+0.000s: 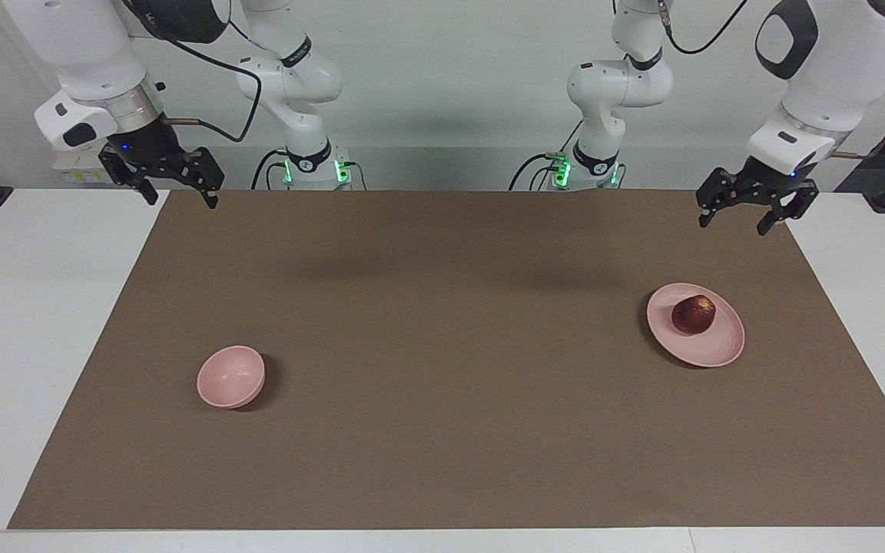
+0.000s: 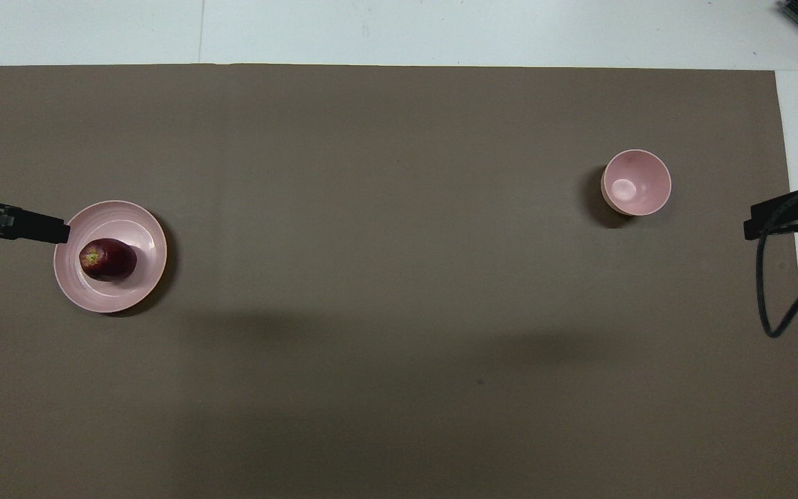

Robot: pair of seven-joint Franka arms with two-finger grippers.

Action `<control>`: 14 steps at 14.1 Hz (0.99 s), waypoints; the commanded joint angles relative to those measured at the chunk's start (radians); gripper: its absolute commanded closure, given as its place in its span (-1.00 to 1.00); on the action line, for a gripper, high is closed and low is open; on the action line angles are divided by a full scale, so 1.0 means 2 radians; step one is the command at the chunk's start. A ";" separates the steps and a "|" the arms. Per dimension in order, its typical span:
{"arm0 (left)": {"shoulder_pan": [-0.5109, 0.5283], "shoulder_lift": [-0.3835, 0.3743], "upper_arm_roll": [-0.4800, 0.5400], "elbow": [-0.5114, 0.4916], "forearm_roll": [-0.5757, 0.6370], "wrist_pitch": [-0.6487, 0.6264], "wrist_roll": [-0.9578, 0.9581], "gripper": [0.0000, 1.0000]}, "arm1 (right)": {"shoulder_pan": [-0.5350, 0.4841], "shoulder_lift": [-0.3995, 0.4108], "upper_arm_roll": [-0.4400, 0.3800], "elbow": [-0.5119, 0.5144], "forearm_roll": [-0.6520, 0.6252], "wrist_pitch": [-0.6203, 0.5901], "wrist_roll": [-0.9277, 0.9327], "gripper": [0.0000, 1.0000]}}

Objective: Move apple from plate to bowl
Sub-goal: 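Reach the left gripper down to the red apple and grasp it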

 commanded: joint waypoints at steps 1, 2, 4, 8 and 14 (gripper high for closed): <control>0.023 -0.014 0.002 -0.077 -0.007 0.085 0.046 -1.00 | -0.002 0.002 0.001 0.006 0.004 -0.006 0.000 -1.00; 0.035 -0.009 0.002 -0.093 -0.007 0.112 0.056 -1.00 | -0.002 0.002 0.001 0.006 0.004 -0.006 0.000 -1.00; 0.038 0.004 0.002 -0.119 -0.007 0.162 0.062 -1.00 | -0.002 0.002 0.001 0.006 0.004 -0.006 0.000 -1.00; 0.038 0.038 0.002 -0.150 -0.008 0.225 0.062 -1.00 | -0.002 0.002 0.001 0.006 0.004 -0.006 0.000 -1.00; 0.044 0.074 0.002 -0.202 -0.029 0.305 0.059 -1.00 | -0.002 0.003 0.002 0.006 0.004 -0.007 -0.005 -1.00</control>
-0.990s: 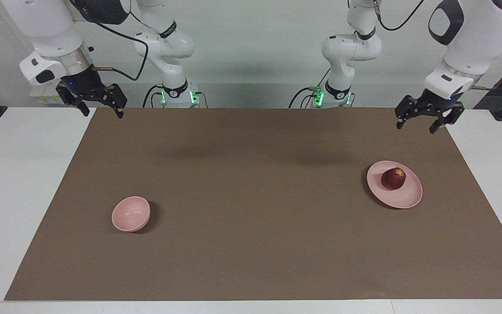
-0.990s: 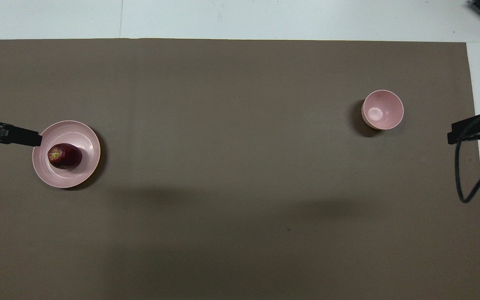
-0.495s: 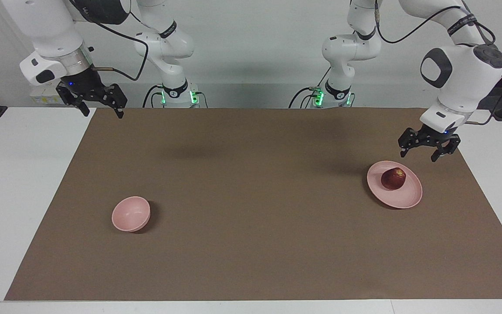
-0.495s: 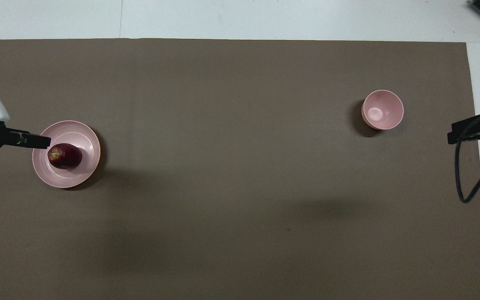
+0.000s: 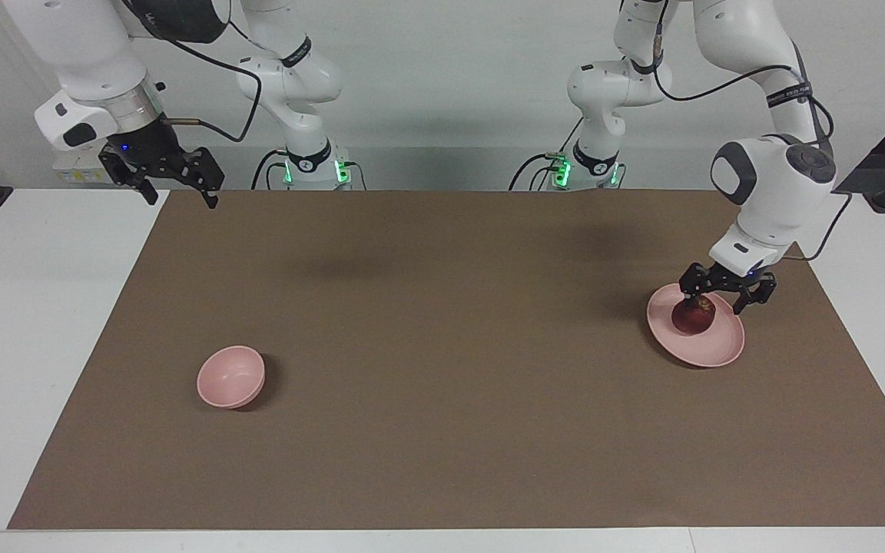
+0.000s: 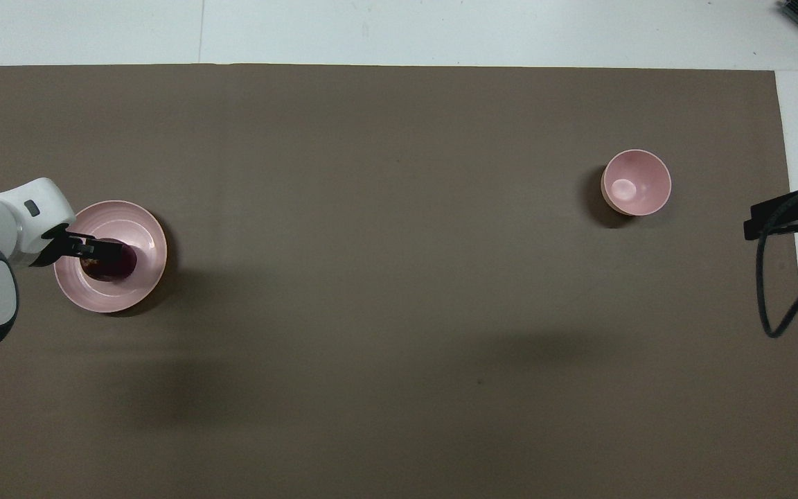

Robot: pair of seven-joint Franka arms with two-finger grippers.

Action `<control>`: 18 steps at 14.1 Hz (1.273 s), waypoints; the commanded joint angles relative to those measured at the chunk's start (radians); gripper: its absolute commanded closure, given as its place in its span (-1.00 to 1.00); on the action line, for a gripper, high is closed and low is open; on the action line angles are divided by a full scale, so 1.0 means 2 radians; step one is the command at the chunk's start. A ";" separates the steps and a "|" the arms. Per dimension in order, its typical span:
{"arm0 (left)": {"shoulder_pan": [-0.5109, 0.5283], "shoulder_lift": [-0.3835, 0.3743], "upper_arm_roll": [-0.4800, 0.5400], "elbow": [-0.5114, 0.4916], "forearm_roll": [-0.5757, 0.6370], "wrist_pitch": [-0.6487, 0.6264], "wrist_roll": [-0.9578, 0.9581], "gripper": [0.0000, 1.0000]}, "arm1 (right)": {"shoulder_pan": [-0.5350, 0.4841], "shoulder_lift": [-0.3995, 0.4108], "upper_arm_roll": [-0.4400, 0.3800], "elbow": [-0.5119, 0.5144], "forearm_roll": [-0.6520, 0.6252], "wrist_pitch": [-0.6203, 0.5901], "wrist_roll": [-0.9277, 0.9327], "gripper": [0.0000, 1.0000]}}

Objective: Move apple from plate to bowl
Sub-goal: 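Reach the left gripper down to the red apple and grasp it, then lift the apple with the left gripper while the right gripper reaches inward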

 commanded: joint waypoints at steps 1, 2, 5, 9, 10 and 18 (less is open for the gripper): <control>0.011 0.006 -0.002 -0.013 -0.035 0.020 0.006 -1.00 | -0.002 0.002 0.002 0.006 0.004 -0.007 -0.004 -1.00; 0.013 0.005 -0.002 -0.017 -0.036 0.021 0.006 -1.00 | 0.000 0.002 0.003 0.006 0.004 -0.006 -0.005 -1.00; 0.013 0.005 -0.002 -0.028 -0.039 0.036 0.004 -1.00 | 0.000 0.000 0.006 0.006 0.036 -0.025 0.005 -1.00; 0.014 0.014 -0.001 -0.035 -0.039 0.049 0.004 -0.84 | 0.000 -0.001 0.007 0.003 0.062 -0.041 0.098 -1.00; 0.013 0.014 -0.002 -0.035 -0.039 0.047 0.004 -0.47 | -0.001 -0.005 0.006 -0.004 0.076 -0.041 0.121 -1.00; 0.013 0.006 -0.002 -0.014 -0.039 0.022 -0.014 1.00 | 0.005 0.002 0.007 -0.058 0.174 -0.035 0.256 -1.00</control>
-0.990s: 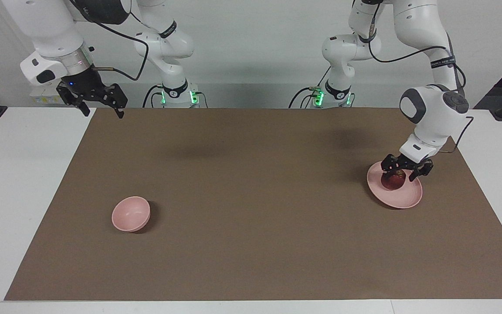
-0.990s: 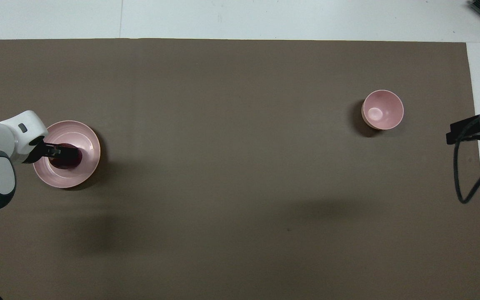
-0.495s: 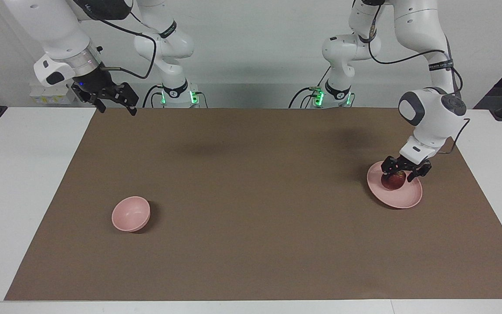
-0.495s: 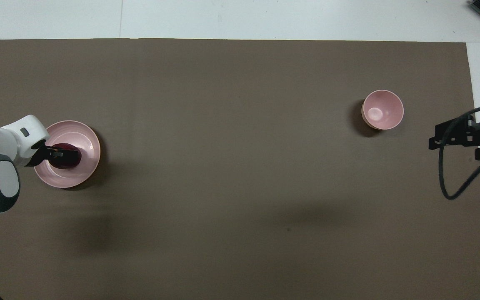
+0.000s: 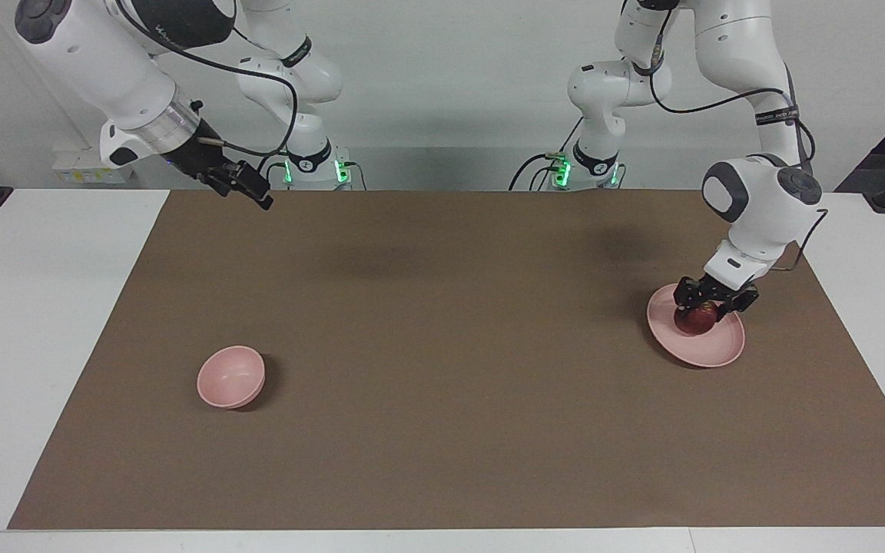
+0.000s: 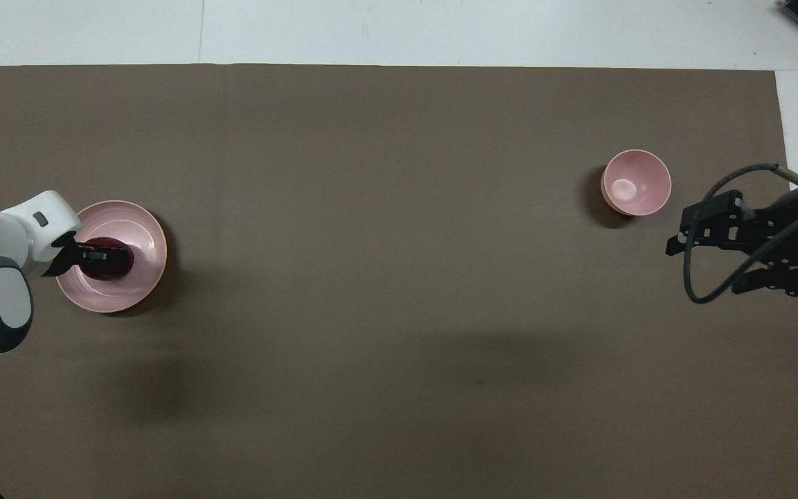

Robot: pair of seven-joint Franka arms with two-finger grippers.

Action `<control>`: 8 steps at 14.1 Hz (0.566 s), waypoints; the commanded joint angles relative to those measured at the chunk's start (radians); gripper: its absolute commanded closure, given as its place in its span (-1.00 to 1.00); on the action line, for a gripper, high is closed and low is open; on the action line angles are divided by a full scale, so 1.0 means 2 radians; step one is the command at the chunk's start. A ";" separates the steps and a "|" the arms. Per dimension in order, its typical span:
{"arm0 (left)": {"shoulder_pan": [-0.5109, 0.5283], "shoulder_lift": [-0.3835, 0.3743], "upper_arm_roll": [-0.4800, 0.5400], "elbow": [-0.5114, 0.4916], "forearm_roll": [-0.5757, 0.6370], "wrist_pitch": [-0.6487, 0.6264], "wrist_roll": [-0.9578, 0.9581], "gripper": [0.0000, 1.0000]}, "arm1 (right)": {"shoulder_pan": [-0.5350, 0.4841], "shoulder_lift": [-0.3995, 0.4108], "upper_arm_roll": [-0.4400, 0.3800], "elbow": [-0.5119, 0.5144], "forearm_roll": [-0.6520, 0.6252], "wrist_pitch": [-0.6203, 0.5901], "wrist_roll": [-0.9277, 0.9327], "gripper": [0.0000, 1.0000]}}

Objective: Move apple from plate to bowl
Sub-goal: 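Lift the apple with the left gripper while the right gripper reaches inward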

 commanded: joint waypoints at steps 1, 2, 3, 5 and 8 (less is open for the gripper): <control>0.001 -0.016 -0.001 0.020 -0.007 -0.038 -0.006 1.00 | 0.007 0.006 0.002 -0.019 0.044 0.009 0.042 -1.00; 0.001 -0.023 -0.003 0.031 -0.008 -0.062 -0.006 1.00 | 0.013 0.007 0.002 -0.022 0.054 0.016 0.065 -1.00; 0.000 -0.031 -0.004 0.037 -0.009 -0.082 -0.003 1.00 | 0.018 0.014 0.002 -0.025 0.076 0.016 0.086 -1.00; -0.006 -0.035 -0.008 0.042 -0.058 -0.097 -0.003 1.00 | 0.019 0.031 0.002 -0.026 0.121 0.018 0.113 -1.00; -0.009 -0.044 -0.024 0.047 -0.130 -0.108 -0.005 1.00 | 0.021 0.046 0.002 -0.035 0.183 0.040 0.153 -1.00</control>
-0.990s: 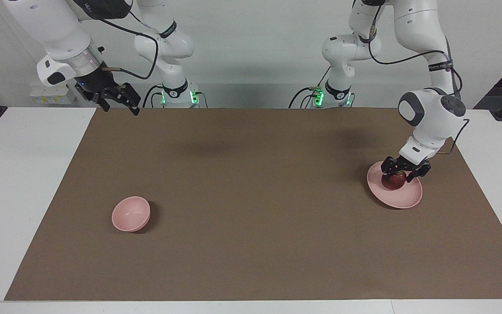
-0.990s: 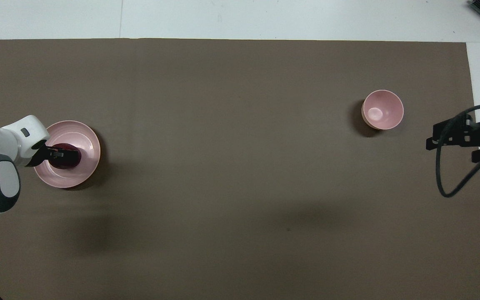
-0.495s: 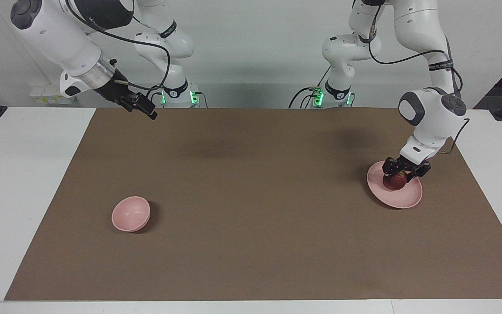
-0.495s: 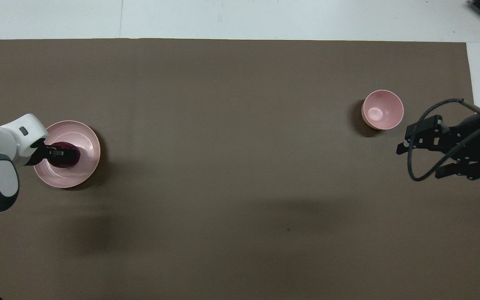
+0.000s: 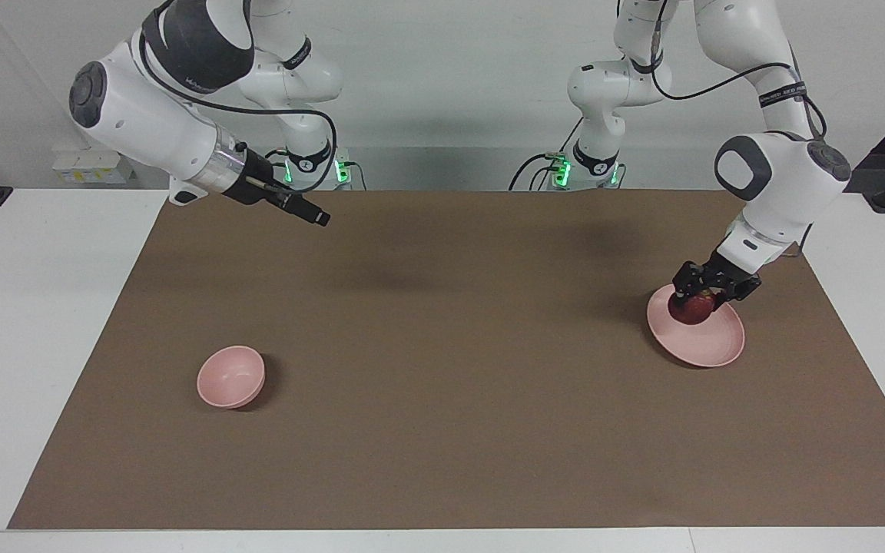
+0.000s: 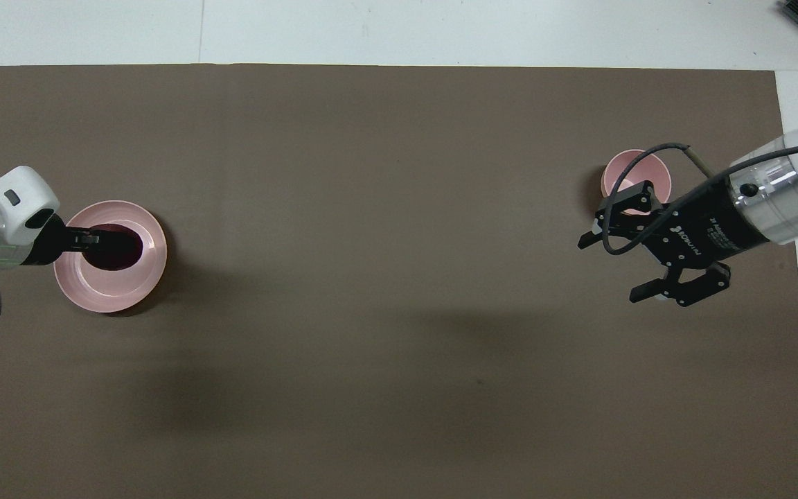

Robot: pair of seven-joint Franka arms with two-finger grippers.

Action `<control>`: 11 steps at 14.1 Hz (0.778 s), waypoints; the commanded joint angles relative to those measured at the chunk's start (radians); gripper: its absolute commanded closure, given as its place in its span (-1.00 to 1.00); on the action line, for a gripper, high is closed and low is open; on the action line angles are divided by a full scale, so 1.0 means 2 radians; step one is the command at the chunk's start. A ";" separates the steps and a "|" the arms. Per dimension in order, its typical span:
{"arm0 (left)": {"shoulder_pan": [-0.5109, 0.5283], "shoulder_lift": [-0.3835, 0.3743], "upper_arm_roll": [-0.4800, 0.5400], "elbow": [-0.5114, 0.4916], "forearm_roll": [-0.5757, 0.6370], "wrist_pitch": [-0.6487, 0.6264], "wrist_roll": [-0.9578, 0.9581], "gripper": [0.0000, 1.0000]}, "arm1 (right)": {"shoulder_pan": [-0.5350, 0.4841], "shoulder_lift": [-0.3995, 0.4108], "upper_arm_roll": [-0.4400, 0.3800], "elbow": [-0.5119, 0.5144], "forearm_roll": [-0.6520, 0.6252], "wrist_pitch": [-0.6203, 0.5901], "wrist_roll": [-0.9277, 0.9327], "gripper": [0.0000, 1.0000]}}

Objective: Move apple from plate to bowl
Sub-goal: 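Lift the apple with the left gripper while the right gripper reaches inward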

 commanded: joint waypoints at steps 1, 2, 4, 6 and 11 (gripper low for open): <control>-0.004 -0.007 -0.016 0.006 -0.061 -0.017 -0.003 1.00 | 0.009 0.004 0.001 -0.022 0.055 0.032 0.036 -1.00; -0.004 -0.007 -0.023 0.007 -0.100 -0.017 -0.003 1.00 | 0.011 0.003 0.001 -0.040 0.085 0.053 0.052 -1.00; -0.004 -0.008 -0.037 0.006 -0.166 -0.018 -0.004 1.00 | 0.017 0.004 0.001 -0.060 0.131 0.091 0.069 -1.00; -0.004 -0.010 -0.057 0.004 -0.201 -0.013 -0.021 1.00 | 0.045 0.004 0.001 -0.073 0.151 0.135 0.110 -1.00; -0.004 -0.015 -0.103 -0.002 -0.305 0.009 -0.028 1.00 | 0.096 0.023 0.002 -0.100 0.220 0.218 0.141 -1.00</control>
